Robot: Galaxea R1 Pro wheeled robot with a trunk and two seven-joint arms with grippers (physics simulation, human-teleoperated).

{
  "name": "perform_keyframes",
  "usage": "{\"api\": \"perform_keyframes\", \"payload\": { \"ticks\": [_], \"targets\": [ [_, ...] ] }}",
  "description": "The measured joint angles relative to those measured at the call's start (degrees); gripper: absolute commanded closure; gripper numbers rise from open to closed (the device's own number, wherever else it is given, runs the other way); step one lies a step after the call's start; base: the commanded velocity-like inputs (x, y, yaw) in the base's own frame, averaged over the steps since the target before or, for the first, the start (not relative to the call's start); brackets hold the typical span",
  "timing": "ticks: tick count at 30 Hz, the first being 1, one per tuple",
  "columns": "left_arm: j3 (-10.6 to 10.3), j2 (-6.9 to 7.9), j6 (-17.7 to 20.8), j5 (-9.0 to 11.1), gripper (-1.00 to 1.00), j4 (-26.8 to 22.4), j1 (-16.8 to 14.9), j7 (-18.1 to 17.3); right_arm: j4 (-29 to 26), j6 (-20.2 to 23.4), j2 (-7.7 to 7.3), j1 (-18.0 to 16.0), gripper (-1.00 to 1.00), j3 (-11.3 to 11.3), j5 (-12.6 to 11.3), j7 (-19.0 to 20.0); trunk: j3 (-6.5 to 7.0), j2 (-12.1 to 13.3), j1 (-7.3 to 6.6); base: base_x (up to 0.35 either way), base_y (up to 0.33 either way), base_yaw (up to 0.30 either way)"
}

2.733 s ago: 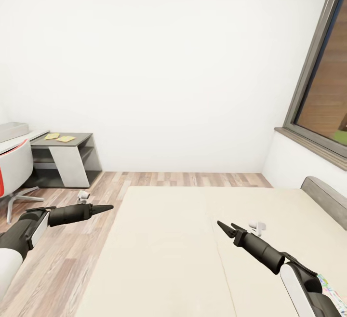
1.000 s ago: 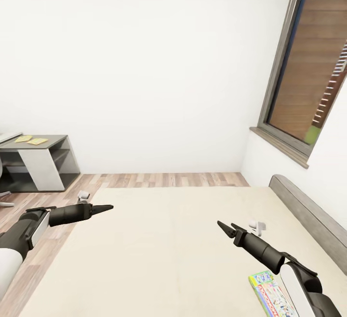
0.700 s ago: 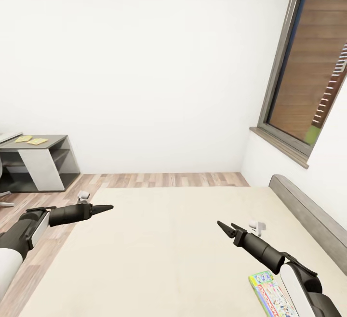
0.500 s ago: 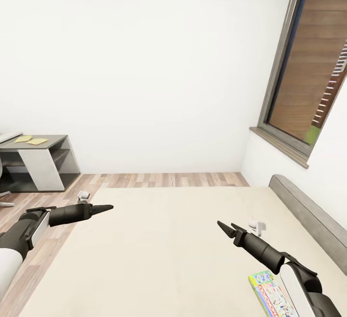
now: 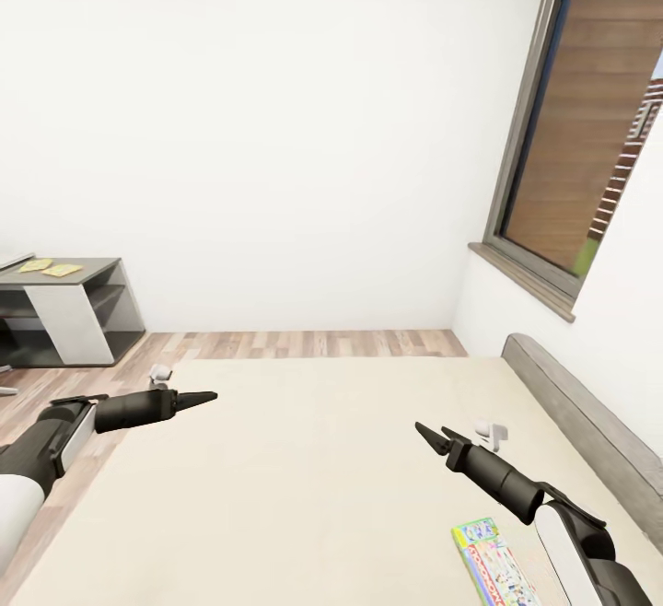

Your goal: Put all the toys in the child's room - the three board games (two on the bed and one on the table), the two jigsaw puzzles on the table, and the tennis ball on the table - inside the toy box on the table in the child's room.

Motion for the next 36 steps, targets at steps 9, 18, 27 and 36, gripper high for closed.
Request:
{"api": "perform_keyframes", "payload": {
  "ticks": [9,18,27,36],
  "targets": [
    [-0.01,-0.17,0.03,0.0,-1.0,0.0,0.0,0.01,0.0,-0.04,0.02,0.0,-1.0,0.0,0.0,0.01,0.0,0.0,0.0,0.0,-0.292,0.0],
    [-0.02,-0.19,0.05,0.0,-1.0,0.02,0.0,0.01,0.0,-0.05,0.03,0.0,-1.0,0.01,0.0,-0.03,0.0,0.0,0.0,0.0,-0.294,0.0],
    [-0.02,-0.2,0.06,0.0,-1.0,0.01,0.0,0.01,0.0,-0.05,0.03,0.0,-1.0,0.0,0.0,0.01,0.0,0.0,0.0,0.0,-0.292,0.0],
    [0.06,-0.27,0.0,-0.06,-1.0,-0.03,0.0,-0.01,0.02,-0.05,0.01,0.0,-1.0,0.05,-0.03,-0.03,0.0,0.01,0.0,0.0,-0.156,0.0]
  ]
}}
